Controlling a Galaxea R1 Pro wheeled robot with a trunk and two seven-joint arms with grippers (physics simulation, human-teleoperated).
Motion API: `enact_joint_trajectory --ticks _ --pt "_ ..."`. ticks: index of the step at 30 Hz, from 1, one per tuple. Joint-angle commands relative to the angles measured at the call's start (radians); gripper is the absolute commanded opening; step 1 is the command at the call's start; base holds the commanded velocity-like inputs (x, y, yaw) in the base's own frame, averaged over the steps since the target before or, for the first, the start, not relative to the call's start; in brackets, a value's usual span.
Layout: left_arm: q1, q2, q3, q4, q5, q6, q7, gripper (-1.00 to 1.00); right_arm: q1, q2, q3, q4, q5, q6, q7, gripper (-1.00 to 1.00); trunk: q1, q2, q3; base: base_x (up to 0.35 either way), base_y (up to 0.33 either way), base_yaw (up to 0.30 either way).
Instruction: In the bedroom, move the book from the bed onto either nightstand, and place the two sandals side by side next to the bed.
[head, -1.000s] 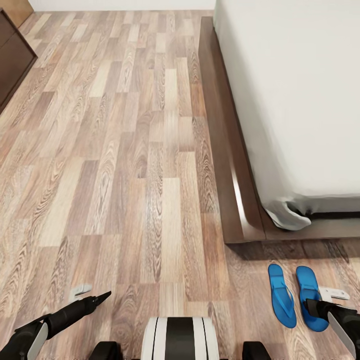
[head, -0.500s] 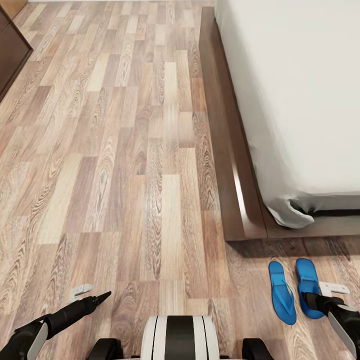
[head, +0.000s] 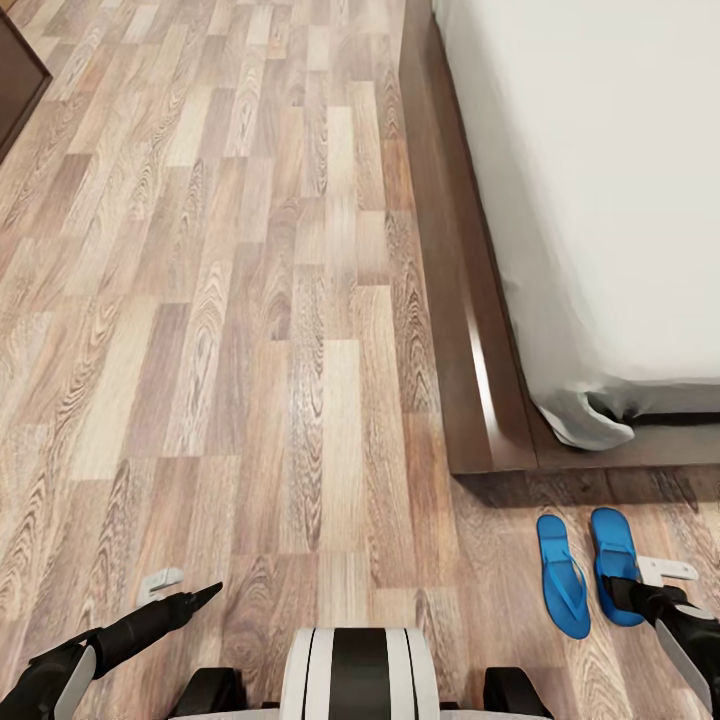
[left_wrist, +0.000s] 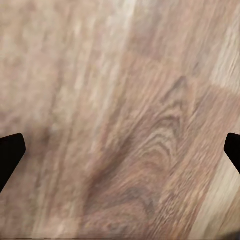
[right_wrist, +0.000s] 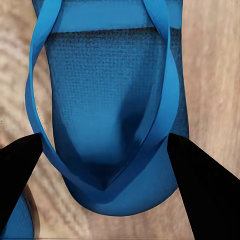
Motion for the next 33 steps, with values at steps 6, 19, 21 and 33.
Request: enact_joint_trajectory --ticks 6,19,21,33 --pt "-0.001 0.000 0.002 0.001 0.006 0.009 -0.003 1.00 0.002 0.002 -0.004 0.008 -0.009 0.005 0.003 -1.00 0.000 0.000 -0.001 0.000 0.000 0.000" --pt "-0.001 0.000 0.002 0.001 0.006 0.010 -0.003 1.00 0.002 0.002 -0.004 0.008 -0.009 0.005 0.002 -1.00 0.000 0.000 -0.001 0.000 0.000 0.000" --pt "-0.001 0.000 0.001 0.001 0.006 0.010 -0.002 1.00 0.002 0.002 -0.004 0.008 -0.009 0.005 0.002 -1.00 -0.001 0.000 0.007 0.000 0.000 0.000" --pt "-0.001 0.000 0.001 0.001 0.006 0.011 -0.003 1.00 0.002 0.002 -0.004 0.005 -0.009 0.006 0.002 -1.00 -0.003 0.002 0.026 0.000 0.000 0.000"
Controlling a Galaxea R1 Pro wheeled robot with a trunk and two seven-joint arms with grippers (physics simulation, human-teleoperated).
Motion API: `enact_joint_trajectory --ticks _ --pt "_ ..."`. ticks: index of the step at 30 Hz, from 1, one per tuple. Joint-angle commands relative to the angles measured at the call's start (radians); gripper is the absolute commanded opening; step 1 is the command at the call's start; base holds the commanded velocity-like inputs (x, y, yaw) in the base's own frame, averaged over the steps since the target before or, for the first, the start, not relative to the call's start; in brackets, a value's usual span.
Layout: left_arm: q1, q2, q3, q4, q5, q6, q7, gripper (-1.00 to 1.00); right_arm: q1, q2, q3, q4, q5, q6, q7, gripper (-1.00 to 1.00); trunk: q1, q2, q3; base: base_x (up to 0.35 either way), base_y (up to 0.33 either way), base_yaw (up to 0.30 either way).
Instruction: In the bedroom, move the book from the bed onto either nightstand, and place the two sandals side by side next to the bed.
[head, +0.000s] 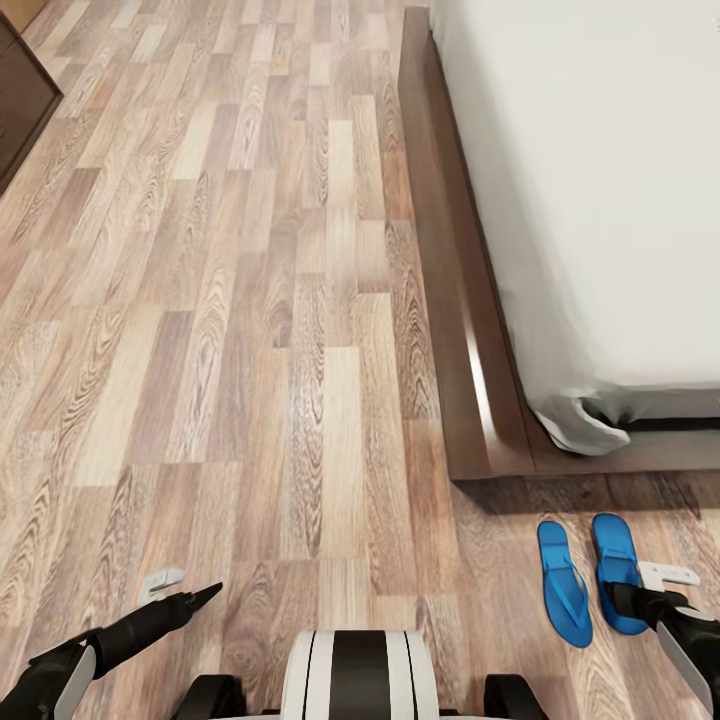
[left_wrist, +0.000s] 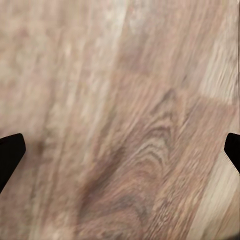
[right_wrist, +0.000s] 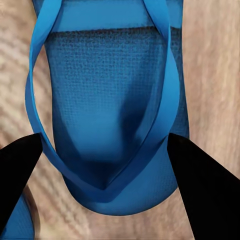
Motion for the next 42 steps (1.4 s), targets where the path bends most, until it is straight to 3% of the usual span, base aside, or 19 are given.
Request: enact_joint_trajectory --ticks 1,5,26,32,42 --pt "-0.001 0.000 0.001 0.001 0.006 0.009 -0.003 1.00 0.002 0.002 -0.003 -0.005 -0.013 -0.025 0.003 -1.00 0.000 0.000 0.003 0.000 0.000 0.000" --pt "-0.001 0.000 0.001 0.001 0.006 0.009 -0.003 1.00 0.002 0.002 -0.003 -0.005 -0.013 -0.025 0.003 -1.00 -0.002 0.001 0.019 0.000 0.000 0.000" --pt "-0.001 0.000 0.002 0.001 0.006 0.009 -0.003 1.00 0.002 0.002 -0.005 -0.010 -0.014 -0.020 0.004 -1.00 -0.002 0.001 0.019 0.000 0.000 0.000" --pt "-0.001 0.000 0.002 0.001 0.006 0.009 -0.003 1.00 0.002 0.002 -0.010 -0.012 -0.015 0.095 0.004 -1.00 -0.002 0.001 0.019 0.000 0.000 0.000" --pt "-0.001 0.000 0.002 0.001 0.006 0.009 -0.003 1.00 0.002 0.002 -0.011 -0.011 -0.013 0.114 0.004 -1.00 -0.002 0.001 0.019 0.000 0.000 0.000"
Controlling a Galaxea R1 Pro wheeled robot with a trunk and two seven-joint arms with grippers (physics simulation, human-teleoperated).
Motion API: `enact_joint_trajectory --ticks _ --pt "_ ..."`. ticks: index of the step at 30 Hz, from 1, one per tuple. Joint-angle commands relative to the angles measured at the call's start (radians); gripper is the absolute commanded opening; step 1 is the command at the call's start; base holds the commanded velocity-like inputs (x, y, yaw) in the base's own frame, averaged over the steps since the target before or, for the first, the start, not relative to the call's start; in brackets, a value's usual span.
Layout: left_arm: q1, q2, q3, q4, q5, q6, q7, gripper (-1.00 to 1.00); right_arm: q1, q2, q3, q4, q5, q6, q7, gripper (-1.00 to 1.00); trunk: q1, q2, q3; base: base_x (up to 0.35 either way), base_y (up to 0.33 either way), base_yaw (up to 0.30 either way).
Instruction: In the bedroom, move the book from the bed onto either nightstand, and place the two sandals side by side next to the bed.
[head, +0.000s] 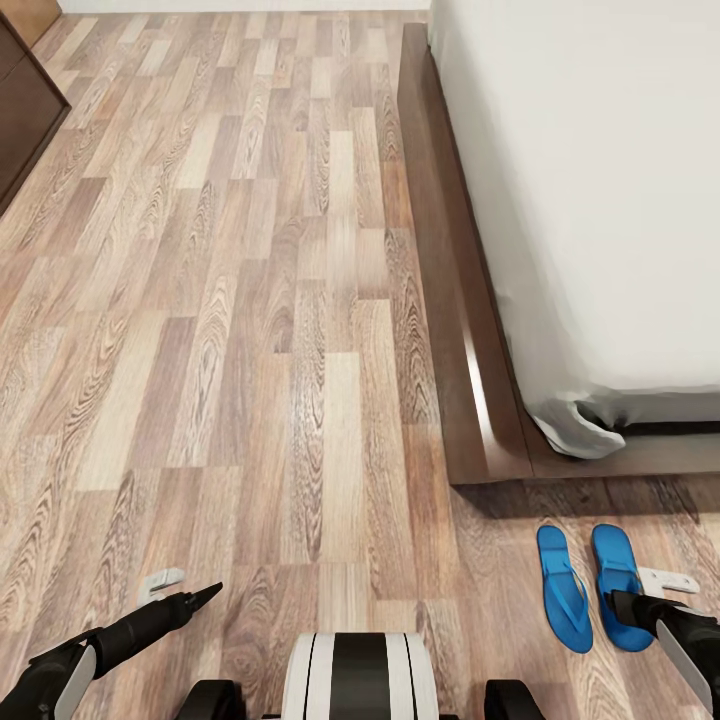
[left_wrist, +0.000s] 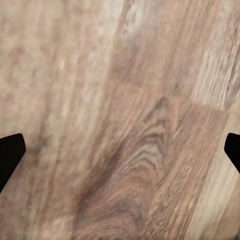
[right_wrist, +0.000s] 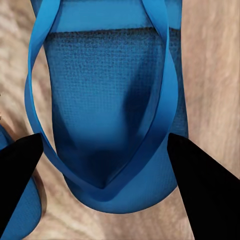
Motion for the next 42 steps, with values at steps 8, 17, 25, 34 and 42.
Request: enact_joint_trajectory --ticks 8,17,25,34,42 --pt "0.000 0.000 0.001 0.000 0.006 0.010 -0.003 1.00 0.000 0.000 -0.001 -0.002 -0.005 0.006 0.000 -1.00 0.001 -0.001 -0.012 0.000 0.000 0.000" --pt "0.000 0.000 0.001 0.000 0.006 0.010 -0.003 1.00 0.000 0.000 0.000 0.000 -0.005 0.006 -0.001 -1.00 0.002 -0.001 -0.020 0.000 0.000 0.000" --pt "0.000 0.000 0.001 0.000 0.006 0.010 -0.003 1.00 0.000 0.000 0.000 -0.001 -0.005 0.006 -0.001 -1.00 0.004 -0.002 -0.035 0.000 0.000 0.000" --pt "0.000 0.000 0.001 0.000 0.006 0.010 -0.003 1.00 0.000 0.000 0.000 -0.001 -0.005 0.006 -0.001 -1.00 0.004 -0.002 -0.035 0.000 0.000 0.000" --pt "0.000 0.000 0.001 0.000 0.006 0.010 -0.003 1.00 0.000 0.000 -0.002 -0.002 -0.005 0.006 -0.001 1.00 0.004 -0.002 -0.035 0.000 0.000 0.000"
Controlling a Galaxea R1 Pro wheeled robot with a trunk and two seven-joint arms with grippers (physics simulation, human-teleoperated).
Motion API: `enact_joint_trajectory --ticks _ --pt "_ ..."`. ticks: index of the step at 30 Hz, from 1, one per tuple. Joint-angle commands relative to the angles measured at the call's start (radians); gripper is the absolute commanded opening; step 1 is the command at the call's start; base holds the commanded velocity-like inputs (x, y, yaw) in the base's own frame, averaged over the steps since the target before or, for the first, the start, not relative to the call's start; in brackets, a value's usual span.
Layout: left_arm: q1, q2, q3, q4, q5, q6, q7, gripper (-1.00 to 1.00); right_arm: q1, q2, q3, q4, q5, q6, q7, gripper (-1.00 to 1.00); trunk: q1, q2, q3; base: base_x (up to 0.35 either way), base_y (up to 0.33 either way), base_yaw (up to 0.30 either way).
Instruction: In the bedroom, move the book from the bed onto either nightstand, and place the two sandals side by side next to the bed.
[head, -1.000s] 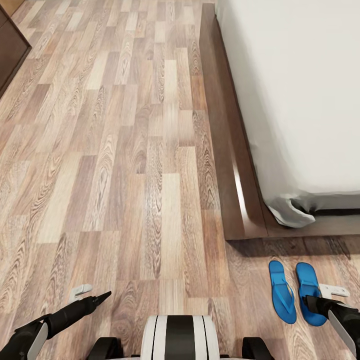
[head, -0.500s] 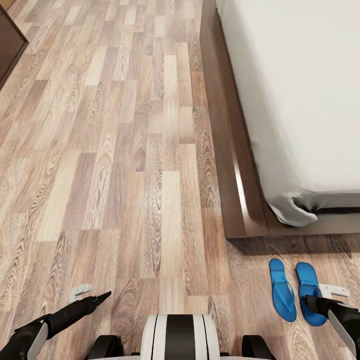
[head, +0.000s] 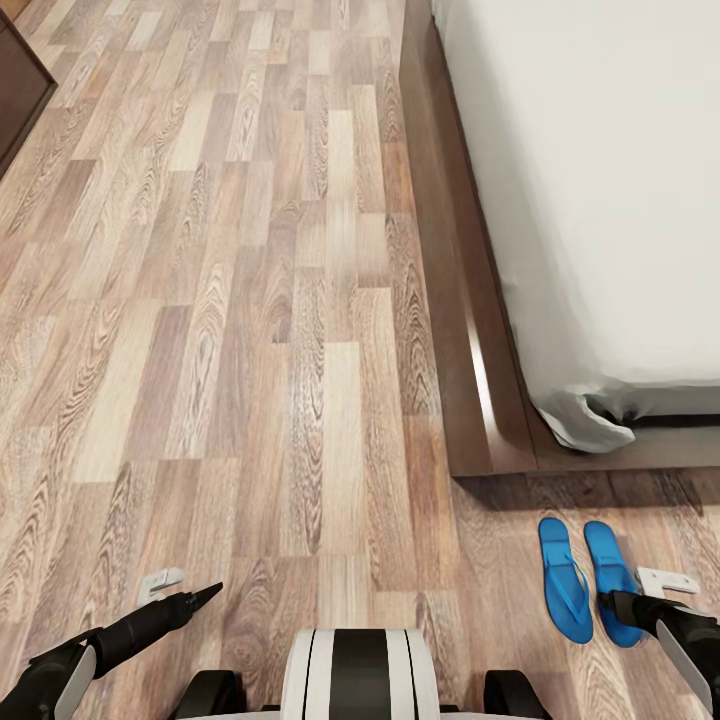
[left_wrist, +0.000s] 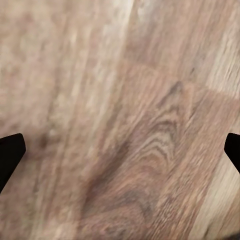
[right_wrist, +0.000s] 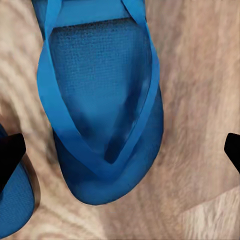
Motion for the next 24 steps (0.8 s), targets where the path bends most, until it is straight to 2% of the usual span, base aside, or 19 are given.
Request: enact_joint_trajectory --ticks 1,14,24 --pt "0.000 0.000 0.002 0.000 0.006 0.010 -0.003 1.00 0.000 0.000 -0.002 -0.002 -0.007 0.005 0.000 1.00 0.000 0.000 0.000 0.000 0.000 0.000" --pt "0.000 0.000 0.002 0.000 0.006 0.010 -0.003 1.00 0.000 0.000 -0.002 -0.002 -0.007 0.005 0.000 1.00 0.000 0.000 0.000 0.000 0.000 0.000" --pt "0.000 0.000 0.002 0.000 0.006 0.010 -0.003 1.00 0.000 0.000 -0.002 -0.002 -0.007 0.005 0.000 1.00 -0.005 0.002 0.038 0.000 0.000 0.000"
